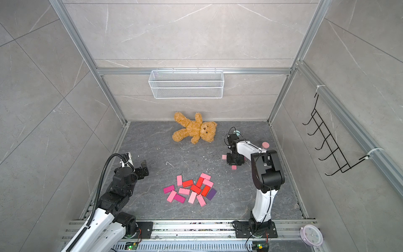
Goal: Assemble the letter t with building blocks
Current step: Assemble the building block at the center of the board.
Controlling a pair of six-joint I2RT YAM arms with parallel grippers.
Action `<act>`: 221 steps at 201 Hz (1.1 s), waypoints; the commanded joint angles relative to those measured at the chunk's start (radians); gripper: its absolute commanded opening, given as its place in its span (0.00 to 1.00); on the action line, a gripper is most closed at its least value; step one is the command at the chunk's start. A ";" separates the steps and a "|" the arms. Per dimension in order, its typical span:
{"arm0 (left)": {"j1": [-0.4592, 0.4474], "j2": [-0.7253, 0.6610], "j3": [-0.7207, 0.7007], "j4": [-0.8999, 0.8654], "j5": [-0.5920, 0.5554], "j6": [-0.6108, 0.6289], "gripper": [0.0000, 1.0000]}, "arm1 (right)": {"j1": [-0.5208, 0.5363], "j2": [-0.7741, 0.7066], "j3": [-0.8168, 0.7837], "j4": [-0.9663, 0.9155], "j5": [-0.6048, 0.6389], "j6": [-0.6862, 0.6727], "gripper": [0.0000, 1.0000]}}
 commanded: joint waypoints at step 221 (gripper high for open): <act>-0.008 -0.004 0.041 0.004 -0.032 0.020 1.00 | -0.005 0.007 -0.005 0.017 -0.017 0.008 0.35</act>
